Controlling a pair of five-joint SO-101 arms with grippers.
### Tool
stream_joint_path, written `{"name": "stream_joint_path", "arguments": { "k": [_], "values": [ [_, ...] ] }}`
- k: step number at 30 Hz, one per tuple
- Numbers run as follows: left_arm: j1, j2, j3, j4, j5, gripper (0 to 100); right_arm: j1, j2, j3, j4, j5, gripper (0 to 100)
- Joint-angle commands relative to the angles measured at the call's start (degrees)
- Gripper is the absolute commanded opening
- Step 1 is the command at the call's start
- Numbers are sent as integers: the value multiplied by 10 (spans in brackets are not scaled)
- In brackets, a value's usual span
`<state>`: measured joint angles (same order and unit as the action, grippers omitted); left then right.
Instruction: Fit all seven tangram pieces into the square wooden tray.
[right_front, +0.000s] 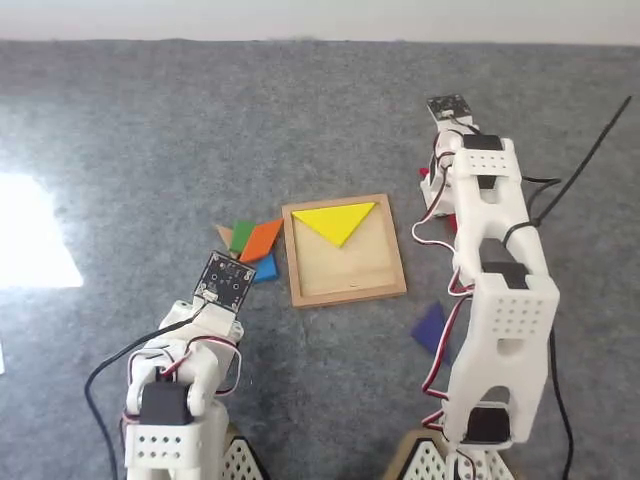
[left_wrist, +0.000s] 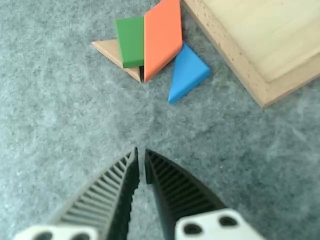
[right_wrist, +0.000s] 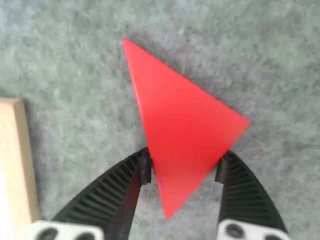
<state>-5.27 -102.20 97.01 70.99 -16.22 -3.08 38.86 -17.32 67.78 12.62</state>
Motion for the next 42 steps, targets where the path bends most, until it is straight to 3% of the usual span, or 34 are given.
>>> {"name": "stream_joint_path", "arguments": {
  "k": [1, 4, 7, 16, 27, 36, 42],
  "values": [
    [-3, 4, -5, 4, 4, 20, -4, -74, -5, 45, 5, 236],
    [-3, 4, -5, 4, 4, 20, -20, -101, -6, 44, 13, 371],
    [-3, 4, -5, 4, 4, 20, -41, -91, -7, 46, 92, 431],
    [-3, 4, -5, 4, 4, 20, -42, 18, -99, 29, 139, 408],
    [-3, 4, -5, 4, 4, 20, -1, 153, -221, 30, 142, 406],
    [-3, 4, -5, 4, 4, 20, -1, 163, -258, 150, 138, 405],
    [-3, 4, -5, 4, 4, 20, -1, 175, -260, 160, 137, 354]
  ]
}}
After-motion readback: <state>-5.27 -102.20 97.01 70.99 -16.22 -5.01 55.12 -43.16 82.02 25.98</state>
